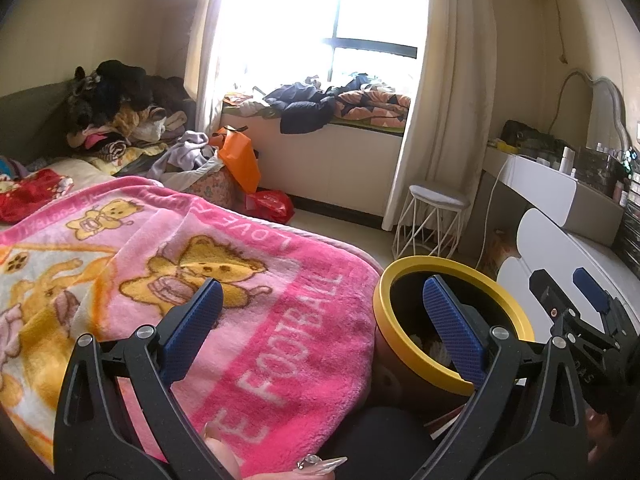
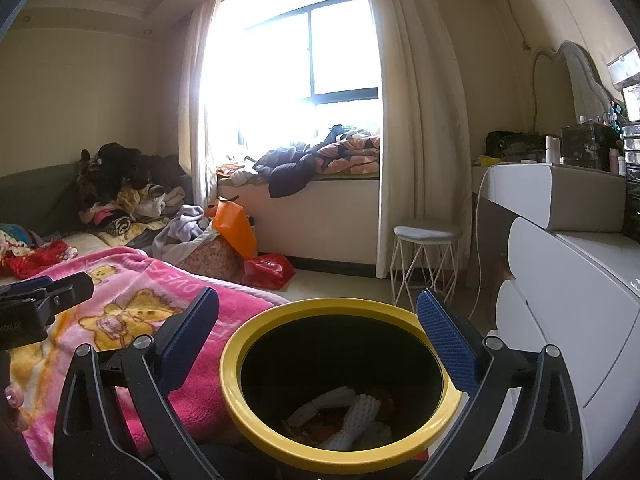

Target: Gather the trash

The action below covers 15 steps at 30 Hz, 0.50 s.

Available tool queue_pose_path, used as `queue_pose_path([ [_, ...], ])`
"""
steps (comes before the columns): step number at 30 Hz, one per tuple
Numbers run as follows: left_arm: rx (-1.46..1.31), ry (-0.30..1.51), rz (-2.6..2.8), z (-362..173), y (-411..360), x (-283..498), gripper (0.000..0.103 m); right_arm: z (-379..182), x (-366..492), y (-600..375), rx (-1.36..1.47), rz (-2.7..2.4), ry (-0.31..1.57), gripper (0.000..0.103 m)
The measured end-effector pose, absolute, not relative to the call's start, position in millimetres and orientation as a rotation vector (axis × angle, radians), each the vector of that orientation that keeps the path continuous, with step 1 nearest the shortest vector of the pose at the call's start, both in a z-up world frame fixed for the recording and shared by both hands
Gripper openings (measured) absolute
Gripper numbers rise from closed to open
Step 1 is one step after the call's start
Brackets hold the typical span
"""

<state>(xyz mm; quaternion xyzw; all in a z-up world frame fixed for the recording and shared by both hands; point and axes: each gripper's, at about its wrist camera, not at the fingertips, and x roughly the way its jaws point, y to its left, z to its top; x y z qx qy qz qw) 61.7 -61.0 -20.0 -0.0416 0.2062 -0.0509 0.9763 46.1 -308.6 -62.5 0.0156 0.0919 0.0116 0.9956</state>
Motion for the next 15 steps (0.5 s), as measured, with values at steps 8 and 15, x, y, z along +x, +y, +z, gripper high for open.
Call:
queue_pose_path([
  [8,-0.084,0.416,-0.101,-19.9,-60.5,61.8,0.092,-62.2,46.2,-309.1,0.032,0.022,0.184,0.097],
  [15,-0.085,0.416,-0.102,-19.9,-60.0,62.0,0.092,-62.2,46.9,-309.5,0.032,0.023,0.186,0.097],
])
